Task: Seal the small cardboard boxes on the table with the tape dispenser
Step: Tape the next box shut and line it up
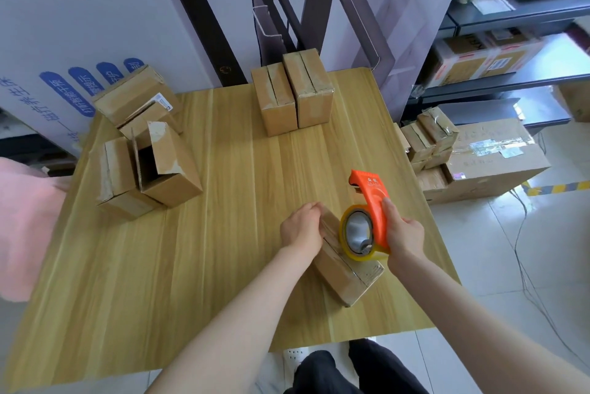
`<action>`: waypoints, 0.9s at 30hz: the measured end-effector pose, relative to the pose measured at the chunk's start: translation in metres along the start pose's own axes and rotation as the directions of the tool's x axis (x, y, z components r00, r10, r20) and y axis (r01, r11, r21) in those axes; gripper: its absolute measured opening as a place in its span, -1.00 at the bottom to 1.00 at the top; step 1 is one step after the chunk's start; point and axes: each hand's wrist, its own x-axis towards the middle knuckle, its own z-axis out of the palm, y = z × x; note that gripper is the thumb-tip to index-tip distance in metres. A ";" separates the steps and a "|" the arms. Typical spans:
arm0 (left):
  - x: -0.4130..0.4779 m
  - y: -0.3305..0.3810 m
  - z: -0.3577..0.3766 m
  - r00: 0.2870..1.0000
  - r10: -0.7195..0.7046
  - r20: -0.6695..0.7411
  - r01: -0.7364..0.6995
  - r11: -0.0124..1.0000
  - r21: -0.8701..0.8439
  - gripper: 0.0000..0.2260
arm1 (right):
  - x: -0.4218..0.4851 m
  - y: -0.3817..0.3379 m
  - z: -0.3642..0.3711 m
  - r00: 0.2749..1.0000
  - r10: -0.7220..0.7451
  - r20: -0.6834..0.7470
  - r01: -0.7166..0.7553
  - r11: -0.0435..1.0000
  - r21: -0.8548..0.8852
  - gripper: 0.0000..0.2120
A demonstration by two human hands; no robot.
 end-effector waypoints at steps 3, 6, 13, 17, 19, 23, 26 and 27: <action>0.012 0.005 -0.011 0.993 0.060 0.102 -0.076 0.985 0.155 -0.60 | 0.000 0.001 -0.001 1.000 -0.007 0.016 0.007 1.000 0.012 -0.56; 0.023 0.014 -0.020 0.975 0.081 0.206 -0.137 0.952 0.274 -0.62 | -0.001 0.001 -0.001 1.000 -0.016 0.019 0.015 1.000 0.020 -0.56; 0.028 0.022 -0.025 0.940 0.083 0.331 -0.204 0.914 0.351 -0.52 | -0.005 0.002 0.000 0.999 -0.038 0.039 0.037 0.999 0.014 -0.54; 0.000 -0.001 -0.006 0.997 0.036 -0.063 -0.038 0.999 -0.015 -0.44 | -0.008 0.001 -0.001 0.998 -0.045 0.051 0.045 0.999 -0.001 -0.54; -0.013 -0.017 0.008 0.981 -0.005 -0.194 -0.012 0.996 -0.087 -0.51 | -0.008 0.000 -0.001 0.997 -0.050 0.055 0.051 0.999 -0.003 -0.54; -0.011 -0.031 0.017 0.974 -0.224 0.030 0.220 0.906 -0.363 -0.61 | -0.009 0.000 0.000 0.996 -0.065 0.067 0.066 0.997 -0.025 -0.55; -0.008 -0.031 0.019 0.949 -0.303 0.089 0.313 0.870 -0.380 -0.42 | -0.009 -0.001 0.001 0.995 -0.084 0.062 0.087 0.995 -0.042 -0.56; -0.012 -0.032 0.022 0.935 -0.354 0.026 0.335 0.854 -0.398 -0.30 | -0.009 -0.001 0.001 0.994 -0.088 0.065 0.091 0.995 -0.046 -0.56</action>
